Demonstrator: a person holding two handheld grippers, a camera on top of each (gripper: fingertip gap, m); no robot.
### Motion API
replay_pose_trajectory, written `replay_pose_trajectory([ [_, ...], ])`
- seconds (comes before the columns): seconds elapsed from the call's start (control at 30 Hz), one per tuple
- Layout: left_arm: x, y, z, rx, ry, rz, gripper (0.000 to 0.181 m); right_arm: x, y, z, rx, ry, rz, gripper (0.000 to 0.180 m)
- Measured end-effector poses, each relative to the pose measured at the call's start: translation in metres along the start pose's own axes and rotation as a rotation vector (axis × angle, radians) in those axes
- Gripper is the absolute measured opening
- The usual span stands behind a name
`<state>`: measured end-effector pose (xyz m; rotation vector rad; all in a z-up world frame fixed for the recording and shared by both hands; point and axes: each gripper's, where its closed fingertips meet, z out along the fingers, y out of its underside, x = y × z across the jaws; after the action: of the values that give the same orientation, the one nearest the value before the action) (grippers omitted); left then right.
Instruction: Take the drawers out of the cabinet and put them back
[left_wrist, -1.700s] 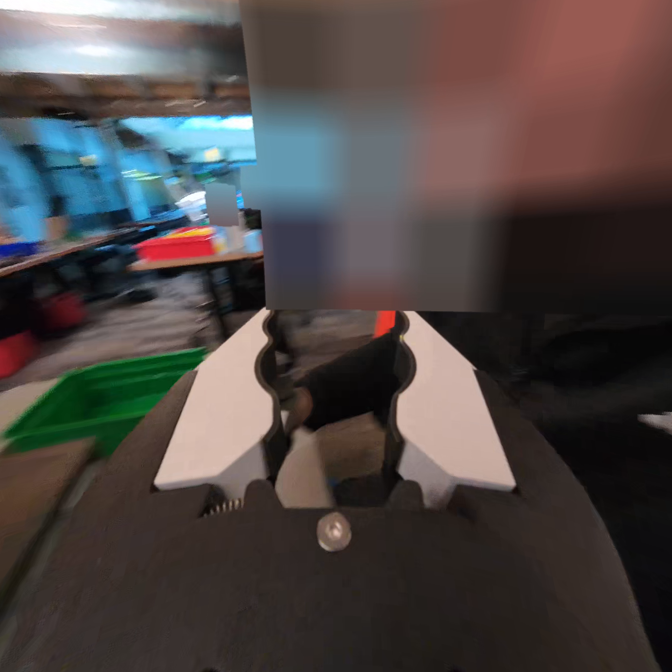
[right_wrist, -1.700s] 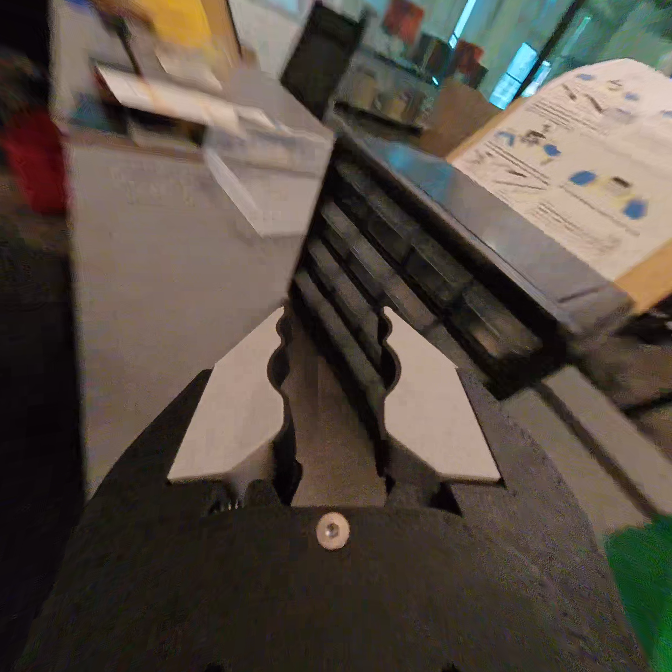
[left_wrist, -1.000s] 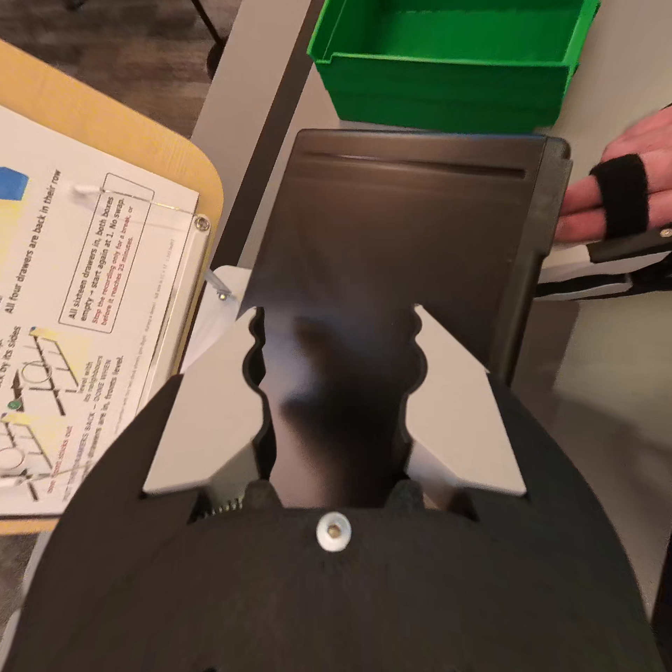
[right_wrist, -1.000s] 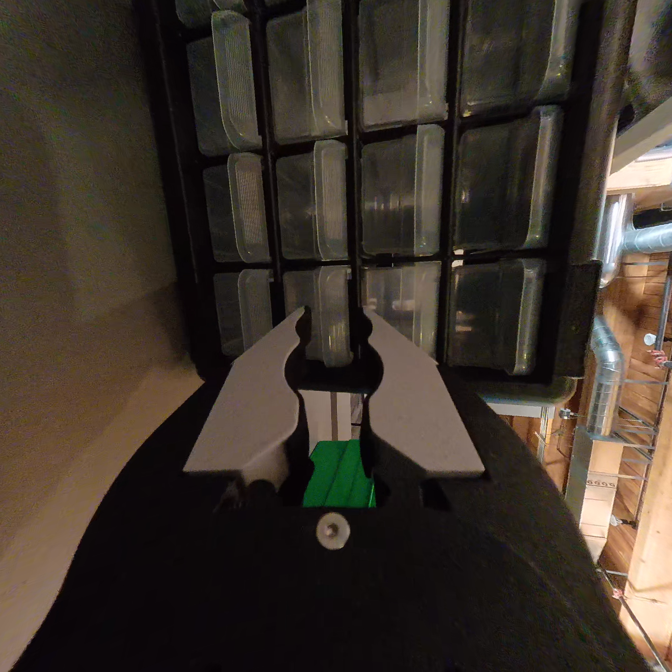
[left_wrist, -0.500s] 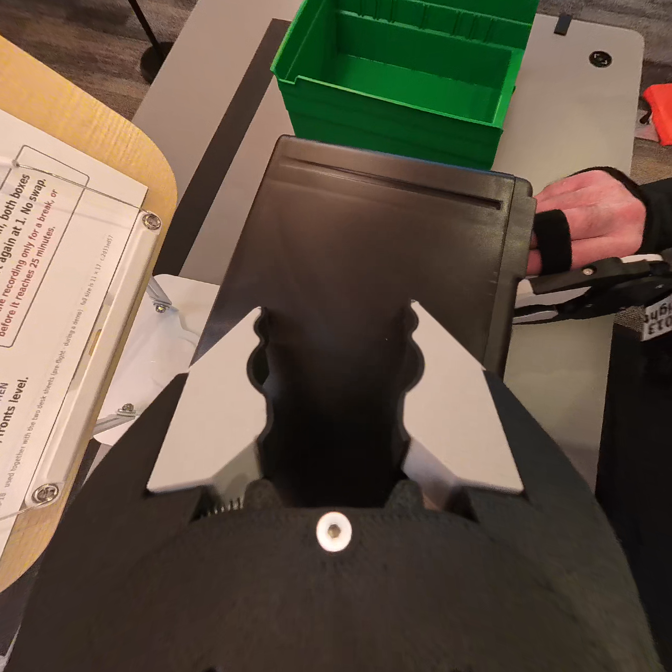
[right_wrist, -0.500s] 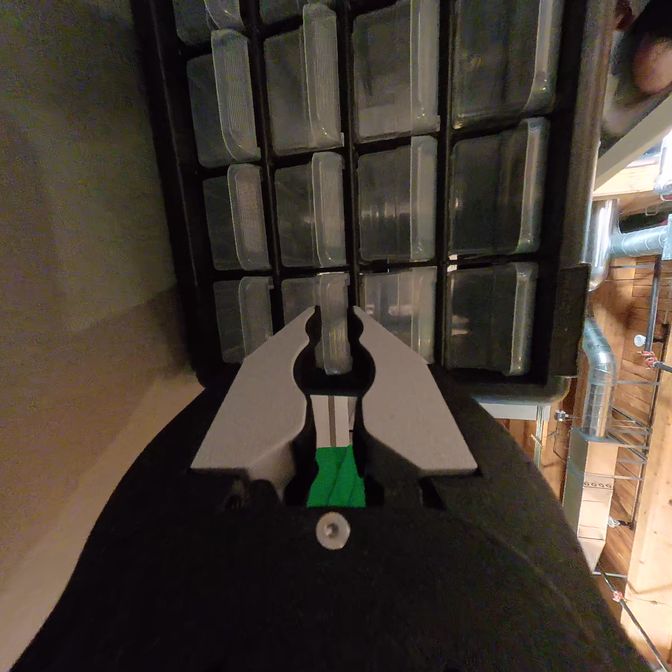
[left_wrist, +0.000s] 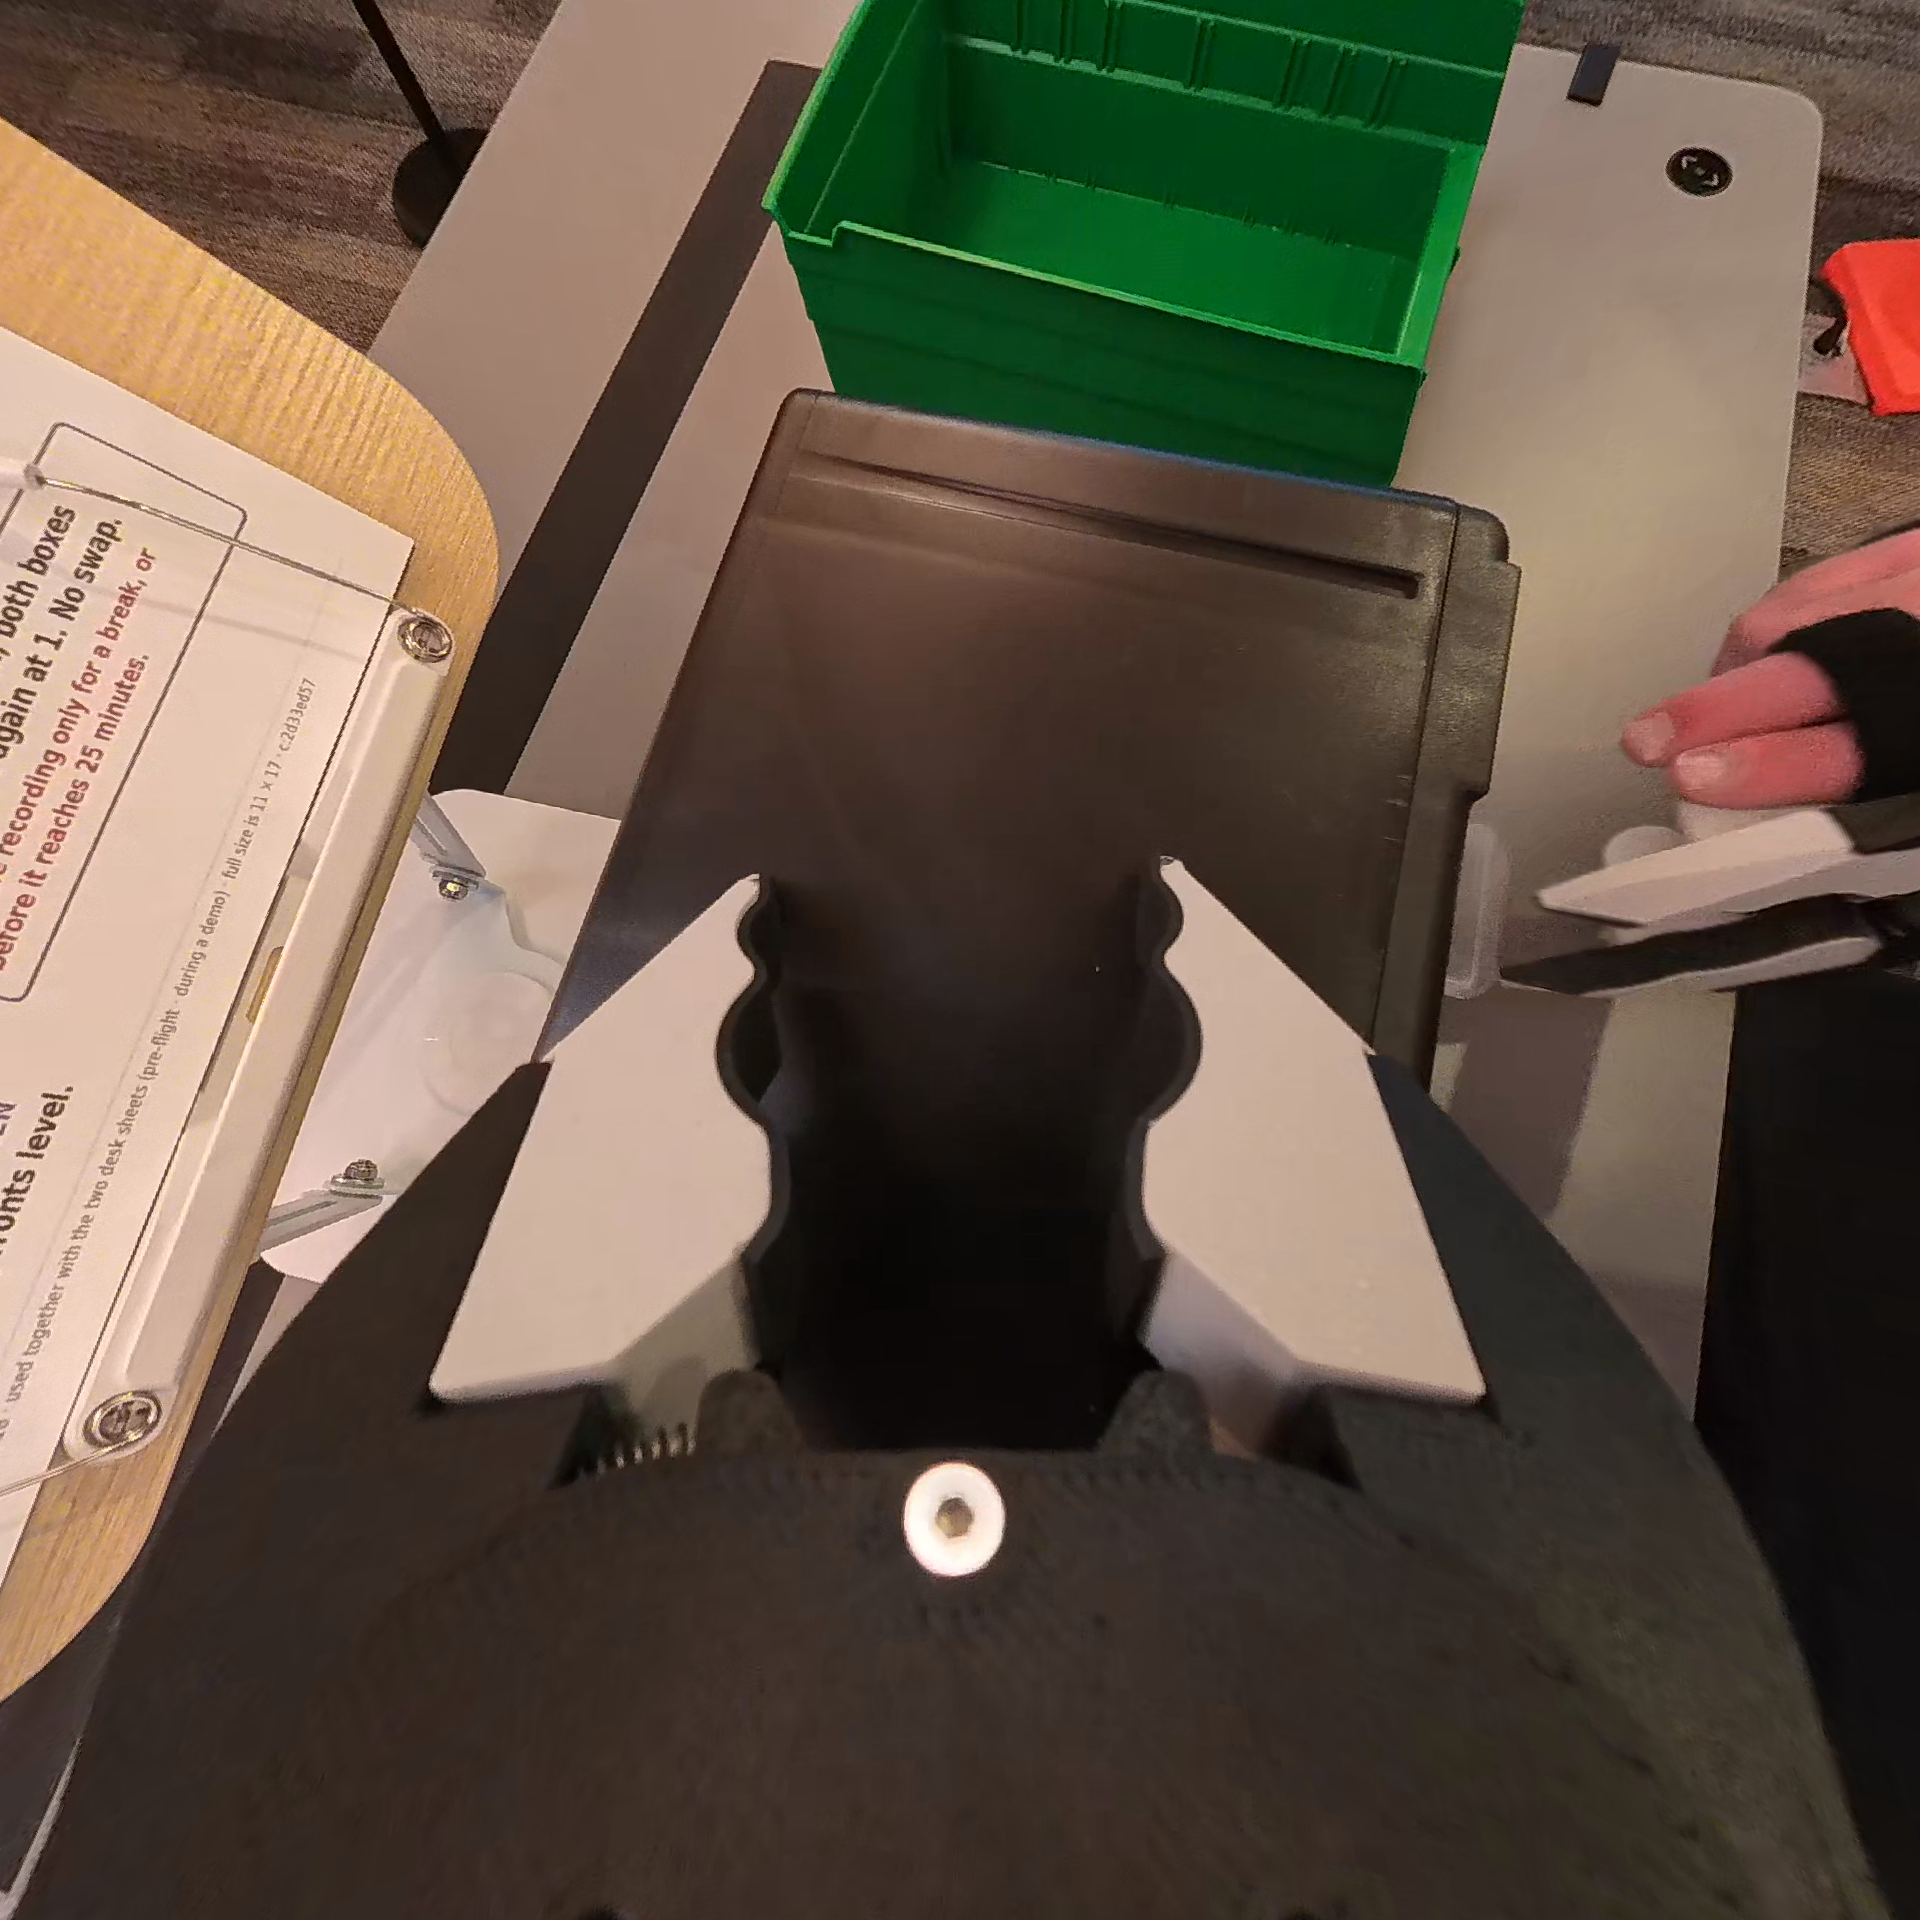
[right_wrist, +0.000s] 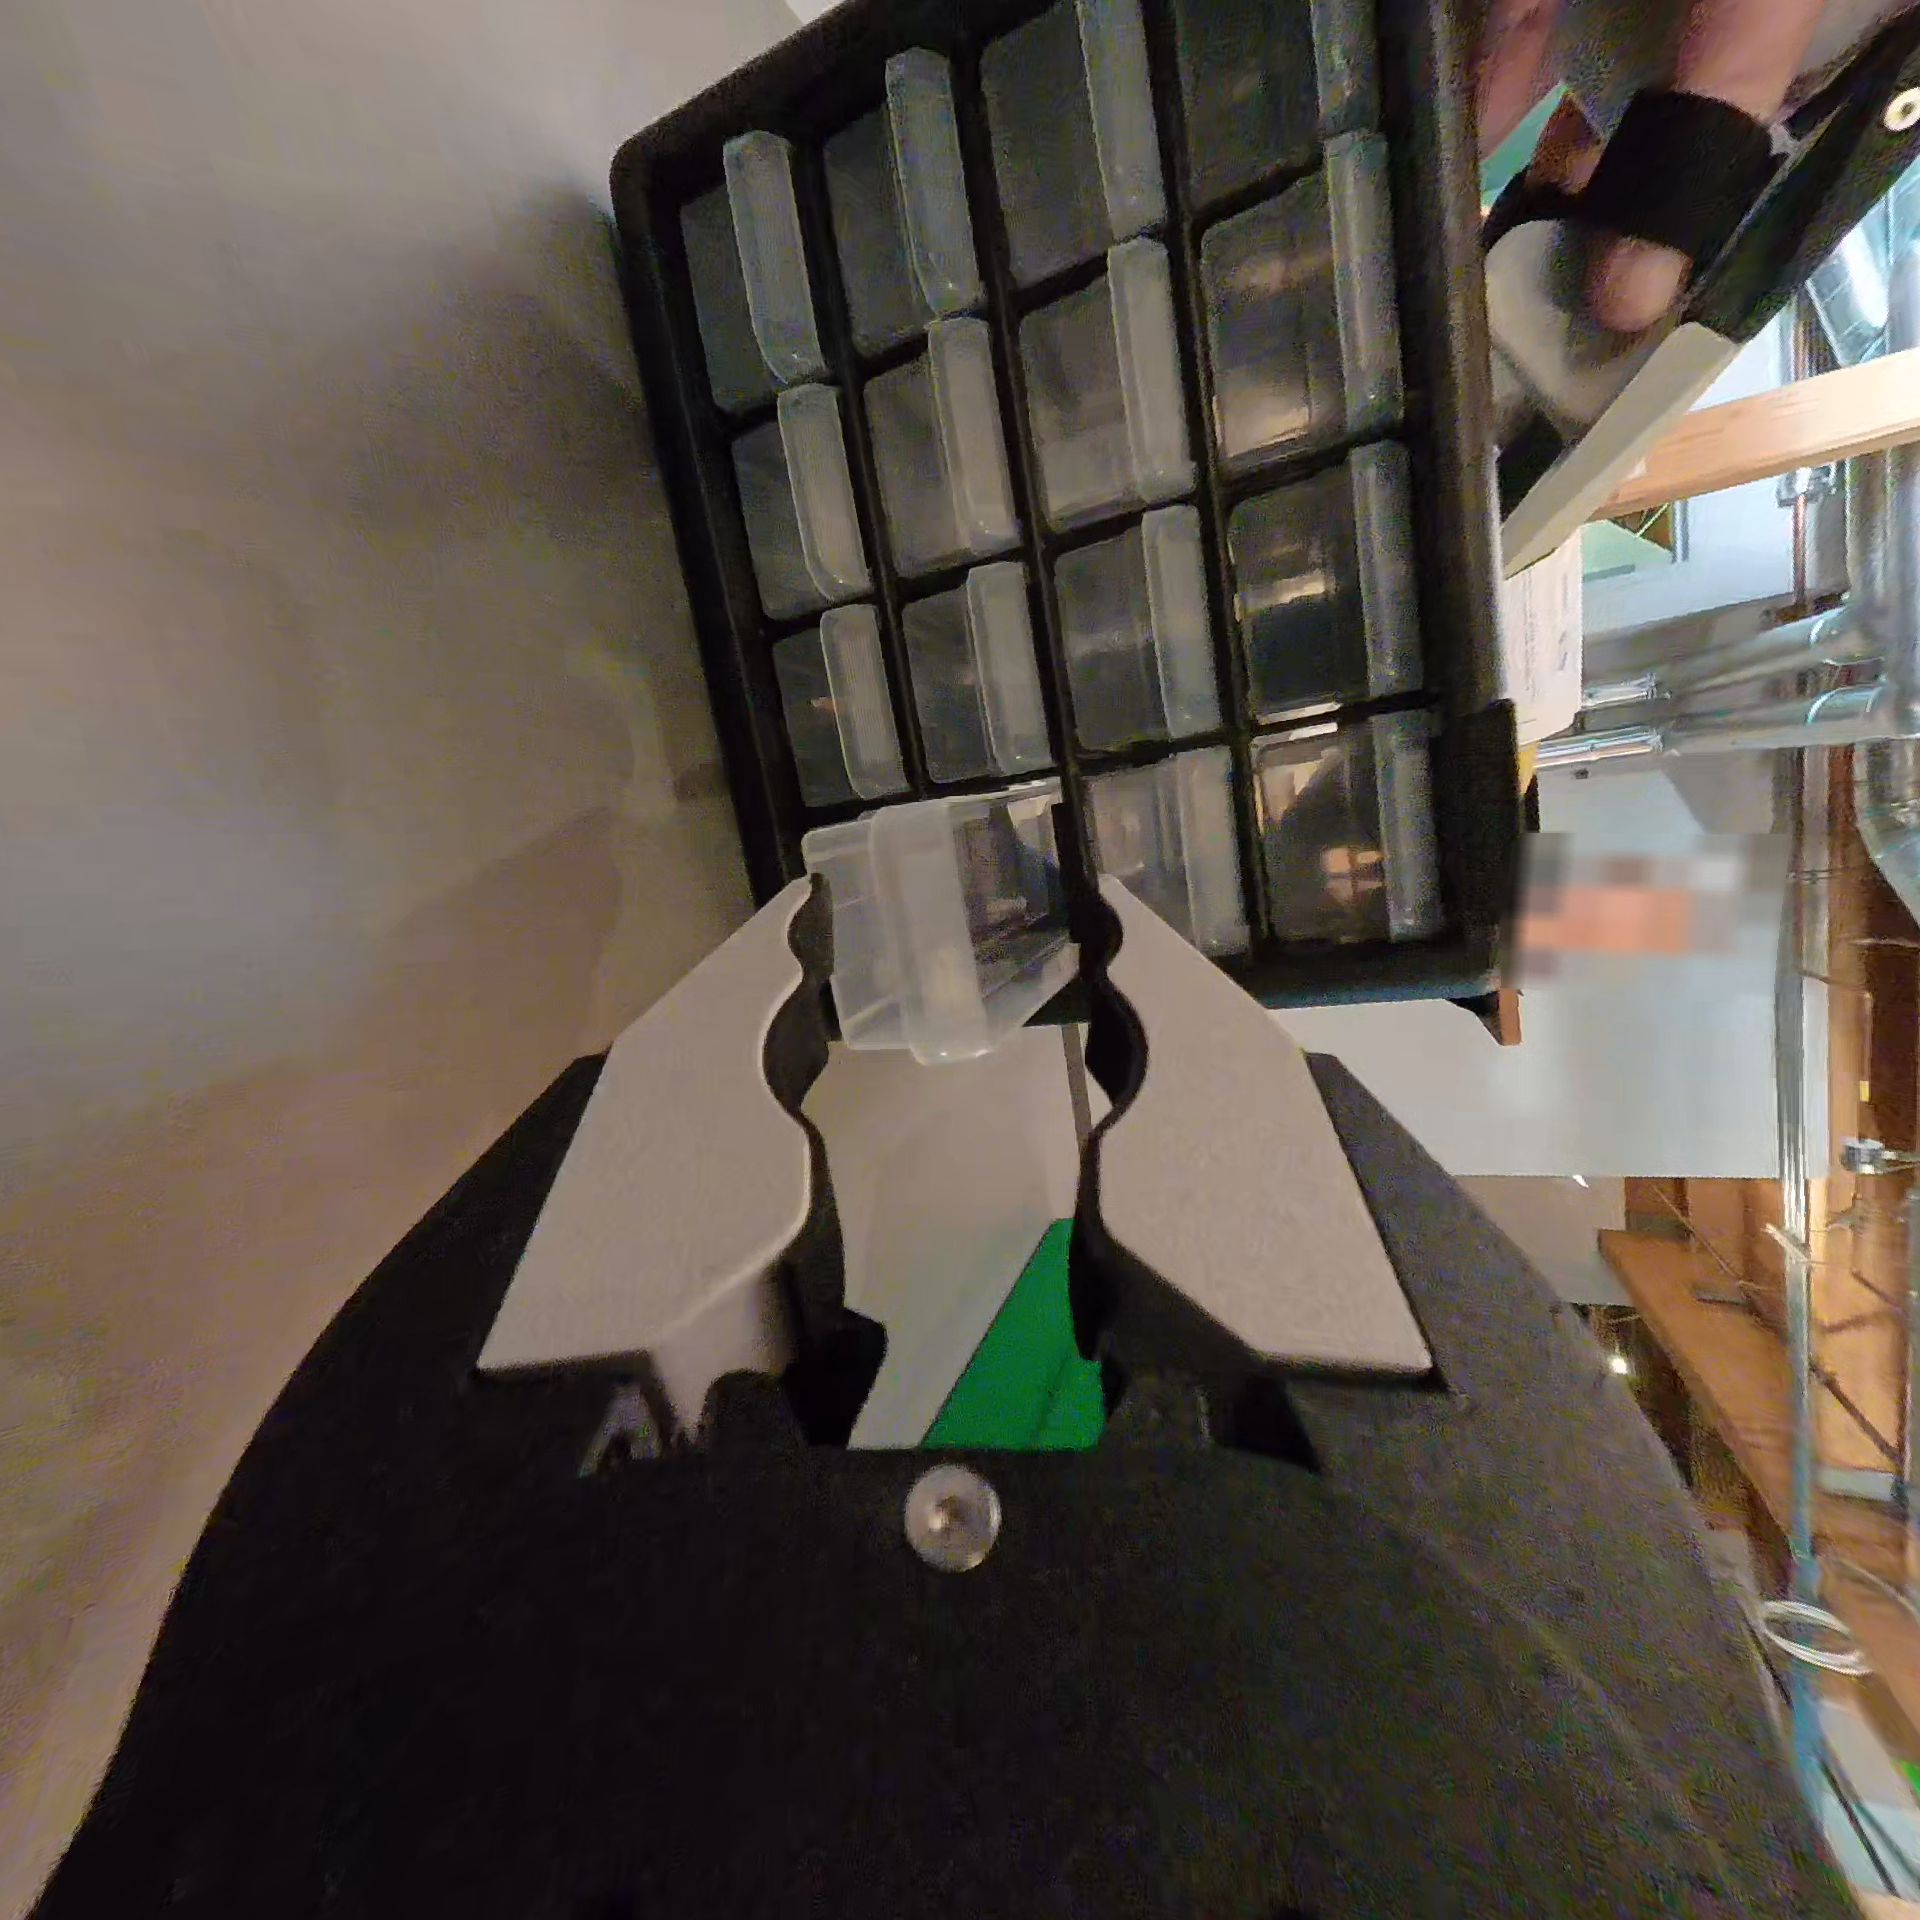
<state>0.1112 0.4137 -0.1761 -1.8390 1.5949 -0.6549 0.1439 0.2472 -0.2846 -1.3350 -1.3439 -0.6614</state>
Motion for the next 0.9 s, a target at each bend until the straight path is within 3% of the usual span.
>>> replay_pose_trajectory([
  [0.07, 0.0, 0.0, 0.0, 0.0, 0.0, 0.0, 0.069, 0.006, -0.002, -0.002, -0.018, -0.015, -0.031, 0.059],
  [0.13, 0.0, 0.0, 0.0, 0.0, 0.0, 0.0, 0.069, -0.002, 0.007, 0.006, -0.063, -0.104, -0.061, 0.057],
  [0.2, 0.0, 0.0, 0.0, 0.0, 0.0, 0.001, 0.069, -0.016, 0.024, 0.017, -0.116, -0.197, -0.098, 0.049],
  [0.27, 0.0, 0.0, 0.0, 0.001, 0.0, 0.001, 0.068, -0.016, 0.03, 0.026, -0.106, -0.176, -0.137, 0.034],
  [0.37, 0.0, 0.0, 0.0, 0.001, 0.0, 0.001, 0.068, -0.013, 0.027, 0.027, -0.097, -0.162, -0.164, 0.034],
  [0.73, 0.0, 0.0, 0.0, 0.001, 0.004, -0.006, 0.067, -0.037, 0.002, -0.017, -0.052, -0.169, -0.142, 0.032],
  [0.9, 0.0, 0.0, 0.0, 0.002, 0.002, -0.005, 0.067, -0.03, 0.009, -0.029, -0.079, -0.228, -0.073, 0.032],
])
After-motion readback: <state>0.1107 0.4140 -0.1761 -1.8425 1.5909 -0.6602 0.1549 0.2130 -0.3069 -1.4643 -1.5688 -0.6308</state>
